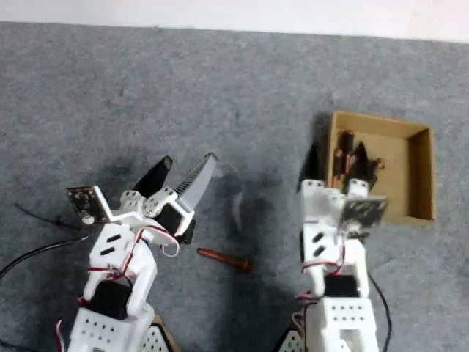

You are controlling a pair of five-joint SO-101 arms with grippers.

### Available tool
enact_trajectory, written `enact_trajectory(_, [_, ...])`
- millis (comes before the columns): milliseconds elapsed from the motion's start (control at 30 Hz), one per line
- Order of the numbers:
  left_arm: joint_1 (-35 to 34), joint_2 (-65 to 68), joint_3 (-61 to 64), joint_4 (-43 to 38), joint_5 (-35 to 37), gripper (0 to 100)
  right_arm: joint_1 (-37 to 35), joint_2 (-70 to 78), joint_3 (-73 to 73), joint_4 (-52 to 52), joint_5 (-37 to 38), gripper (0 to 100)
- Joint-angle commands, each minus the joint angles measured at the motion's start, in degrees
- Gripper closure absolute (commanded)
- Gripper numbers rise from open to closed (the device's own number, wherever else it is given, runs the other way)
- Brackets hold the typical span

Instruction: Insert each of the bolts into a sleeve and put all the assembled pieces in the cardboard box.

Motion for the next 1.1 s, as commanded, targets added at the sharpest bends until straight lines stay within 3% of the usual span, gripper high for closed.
enact_trajectory(0, [-1.8,-0.13,1.01,-1.05,0.26,67,-3.82,-8.48,8.22,11.47,1.93,74.6])
enact_trajectory(167, [-11.3,-0.57,0.84,-1.41,0.7,67,-11.82,-16.84,6.73,25.19,3.16,74.6])
enact_trajectory(267, [-14.81,-0.57,0.4,-1.49,0.7,67,-19.03,-19.91,6.73,32.66,10.64,74.6])
enact_trajectory(433, [-15.96,-0.57,0.13,-1.49,0.7,67,-32.75,-20.53,4.0,49.63,19.78,74.6])
enact_trajectory(667, [-17.71,-0.57,0.13,-1.49,0.7,67,-40.04,-11.91,-7.43,56.4,19.52,74.6])
enact_trajectory(833, [-25.01,-0.57,0.31,-1.49,0.7,67,-41.1,7.08,-16.66,49.45,9.67,74.6])
enact_trajectory(1067, [-26.42,-0.57,1.01,-1.41,0.62,67,-44.79,38.02,-32.48,43.03,-13.27,74.6])
